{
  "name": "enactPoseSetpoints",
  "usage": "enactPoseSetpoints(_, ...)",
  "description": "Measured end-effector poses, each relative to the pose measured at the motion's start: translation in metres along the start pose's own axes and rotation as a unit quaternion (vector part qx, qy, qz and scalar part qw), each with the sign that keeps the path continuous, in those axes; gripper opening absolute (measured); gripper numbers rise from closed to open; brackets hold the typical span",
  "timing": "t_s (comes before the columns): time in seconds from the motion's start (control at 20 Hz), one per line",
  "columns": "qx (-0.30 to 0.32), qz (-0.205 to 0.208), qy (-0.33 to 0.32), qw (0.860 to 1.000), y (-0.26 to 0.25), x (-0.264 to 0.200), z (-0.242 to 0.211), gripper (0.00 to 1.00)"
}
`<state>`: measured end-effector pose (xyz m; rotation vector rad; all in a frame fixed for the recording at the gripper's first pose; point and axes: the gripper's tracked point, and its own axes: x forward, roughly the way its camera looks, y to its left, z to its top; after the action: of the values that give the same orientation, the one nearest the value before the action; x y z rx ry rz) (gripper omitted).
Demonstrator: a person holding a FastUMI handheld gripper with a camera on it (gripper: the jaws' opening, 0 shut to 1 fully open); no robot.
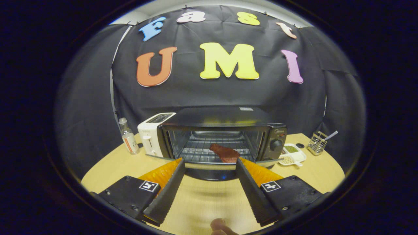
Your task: Open the toaster oven, put the food inside, and close the toaster oven door.
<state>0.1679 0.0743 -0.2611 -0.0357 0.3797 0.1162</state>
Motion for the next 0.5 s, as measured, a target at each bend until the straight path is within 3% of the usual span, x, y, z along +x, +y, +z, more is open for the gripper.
enactPoseSetpoints(0.2, 0.030, 0.009, -0.042, 0.999, -0.022, -0.025, 0.070, 0.99)
enactPoseSetpoints(0.5, 0.034, 0.010, -0.115, 0.993, -0.066, -0.127, 0.148, 0.99)
